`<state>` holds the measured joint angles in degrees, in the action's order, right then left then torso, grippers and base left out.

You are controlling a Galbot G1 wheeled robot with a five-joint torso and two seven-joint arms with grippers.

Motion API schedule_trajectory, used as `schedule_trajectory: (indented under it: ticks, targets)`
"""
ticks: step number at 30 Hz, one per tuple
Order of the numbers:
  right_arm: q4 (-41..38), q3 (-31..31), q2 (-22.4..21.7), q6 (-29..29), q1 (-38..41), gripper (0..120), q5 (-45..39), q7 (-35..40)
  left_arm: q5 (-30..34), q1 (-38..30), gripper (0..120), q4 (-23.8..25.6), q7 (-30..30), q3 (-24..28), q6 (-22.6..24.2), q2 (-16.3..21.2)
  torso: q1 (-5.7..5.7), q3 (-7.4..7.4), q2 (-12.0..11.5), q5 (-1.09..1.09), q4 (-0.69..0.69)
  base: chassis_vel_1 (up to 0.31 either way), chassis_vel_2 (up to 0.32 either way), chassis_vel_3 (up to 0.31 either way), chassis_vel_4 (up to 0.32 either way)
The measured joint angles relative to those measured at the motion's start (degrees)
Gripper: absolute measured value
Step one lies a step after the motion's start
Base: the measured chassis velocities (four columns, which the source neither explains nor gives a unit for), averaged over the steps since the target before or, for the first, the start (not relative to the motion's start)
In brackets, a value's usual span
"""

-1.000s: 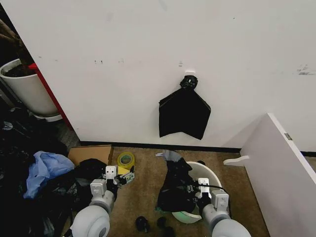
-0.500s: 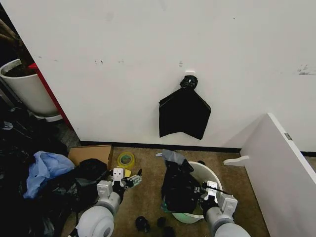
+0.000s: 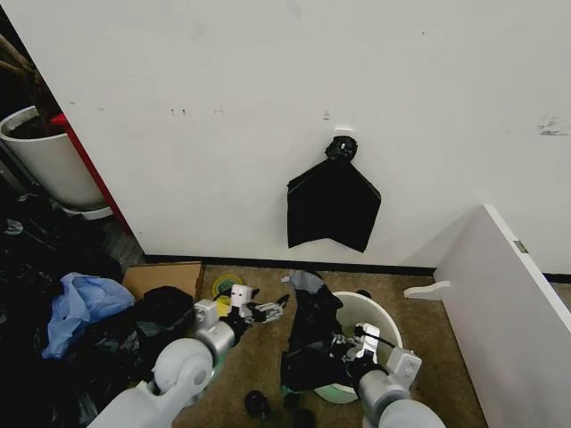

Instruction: Place the garbage bag over the trash bin.

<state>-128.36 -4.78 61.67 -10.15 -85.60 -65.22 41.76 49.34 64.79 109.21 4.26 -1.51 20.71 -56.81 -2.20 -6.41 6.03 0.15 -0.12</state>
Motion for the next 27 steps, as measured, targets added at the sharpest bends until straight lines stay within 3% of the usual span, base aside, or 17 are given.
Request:
schedule_trajectory:
  ticks: [12,15,23,27]
  targets:
    - [2.58,-0.57,2.32,2.8,0.83,0,-6.89,3.42,-0.05,-6.57,100,-1.33,0.67,6.07,10.09,-2.28,0.0,0.0,0.0,0.0,0.0,0.0,0.0,0.0,0.0]
    - [2.39,-0.63,2.44,3.46,1.09,0,-7.26,4.12,-0.61,-7.5,100,-0.05,2.74,7.68,15.66,-2.48,0.0,0.0,0.0,0.0,0.01,0.0,0.0,0.0,0.0]
    - [0.58,-0.85,1.47,3.21,1.26,0,-6.97,4.29,0.8,-10.05,100,-0.2,7.71,10.29,20.81,-3.77,0.0,0.0,0.0,0.0,0.0,0.0,0.0,0.0,0.0]
    - [-0.02,-0.39,1.45,2.56,1.38,0,-6.13,4.29,2.76,-12.08,100,-1.72,13.16,13.17,21.85,-5.93,0.0,0.0,0.0,0.0,0.0,0.0,0.0,0.0,0.0]
